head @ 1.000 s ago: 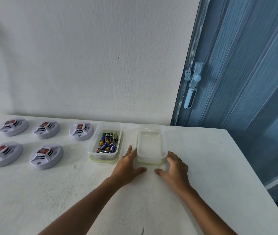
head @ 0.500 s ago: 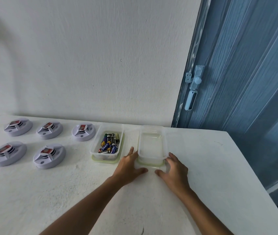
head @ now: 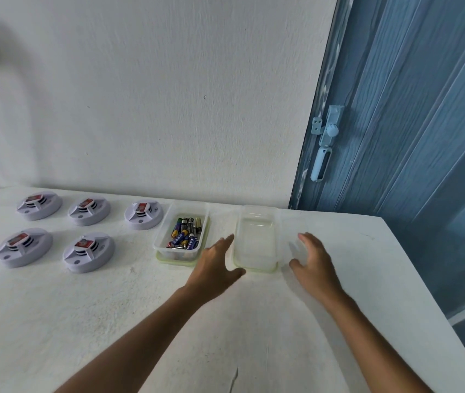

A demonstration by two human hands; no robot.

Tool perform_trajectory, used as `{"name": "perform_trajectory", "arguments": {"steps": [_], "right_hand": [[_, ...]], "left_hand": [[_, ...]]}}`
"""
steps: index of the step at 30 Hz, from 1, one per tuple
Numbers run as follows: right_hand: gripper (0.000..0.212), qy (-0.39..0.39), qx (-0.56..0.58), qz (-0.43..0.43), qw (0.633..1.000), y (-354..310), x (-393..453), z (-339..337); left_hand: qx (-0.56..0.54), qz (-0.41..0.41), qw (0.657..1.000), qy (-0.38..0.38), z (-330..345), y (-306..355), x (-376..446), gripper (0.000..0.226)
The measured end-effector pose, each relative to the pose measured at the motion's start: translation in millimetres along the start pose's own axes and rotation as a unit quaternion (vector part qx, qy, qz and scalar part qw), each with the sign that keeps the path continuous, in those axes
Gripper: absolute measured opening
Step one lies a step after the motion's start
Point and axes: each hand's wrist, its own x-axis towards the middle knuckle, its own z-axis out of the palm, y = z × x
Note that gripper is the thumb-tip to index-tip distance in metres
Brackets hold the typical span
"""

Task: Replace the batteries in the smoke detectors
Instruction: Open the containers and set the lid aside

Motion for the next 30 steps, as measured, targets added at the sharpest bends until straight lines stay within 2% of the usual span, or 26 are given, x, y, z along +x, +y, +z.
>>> {"name": "perform_trajectory", "arguments": {"steps": [4,9,11,15,19,21,23,25,27,28,30], "right_hand": [[0.058,0.030,-0.054,-0.086,0.994,-33.0,16.5,-14.1],[0.061,-0.002,-0.126,-0.210,0.970,-106.2,14.2,14.7],[0.062,-0.013,-0.139,-0.263,0.955,-134.3,8.6,33.4],[0.060,-0.009,-0.138,-0.345,0.928,-194.0,-3.2,91.3],[0.060,-0.034,-0.125,-0.359,0.924,-234.2,-11.3,155.4],[0.060,-0.047,-0.111,-0.348,0.930,-247.2,-14.0,183.2],[0.057,-0.073,-0.079,-0.317,0.942,-255.4,-16.6,204.8],[0.050,-0.083,-0.001,-0.261,0.962,-260.3,-20.0,222.0],[0.041,-0.034,0.105,-0.193,0.975,-263.0,-20.1,233.7],[0.038,-0.004,0.150,-0.162,0.975,-263.7,-18.5,238.4],[0.036,-0.011,0.202,-0.121,0.972,-269.9,-14.2,247.0]], "left_hand": [[-0.007,0.046,0.997,0.066,-46.5,4.0,-1.2,0.069],[0.043,0.059,0.992,0.103,-110.0,-37.3,-1.0,0.054],[0.084,0.043,0.991,0.090,-129.0,-69.1,-2.0,0.055],[0.144,-0.053,0.987,0.037,-162.6,-156.5,-5.3,0.060],[0.197,-0.096,0.976,-0.005,-173.1,-216.9,-6.4,0.074],[0.209,-0.083,0.974,-0.029,-173.6,-233.0,-7.3,0.078],[0.202,-0.047,0.978,-0.011,-172.7,-242.9,-7.7,0.076],[0.140,-0.008,0.990,0.029,-172.9,-250.6,-8.1,0.072],[-0.017,-0.016,0.997,0.072,-175.7,-246.2,-11.3,0.069],[-0.115,-0.039,0.989,0.086,-178.9,-239.7,-13.4,0.065],[-0.290,-0.069,0.952,0.072,-187.6,-227.2,-17.5,0.044]]}}
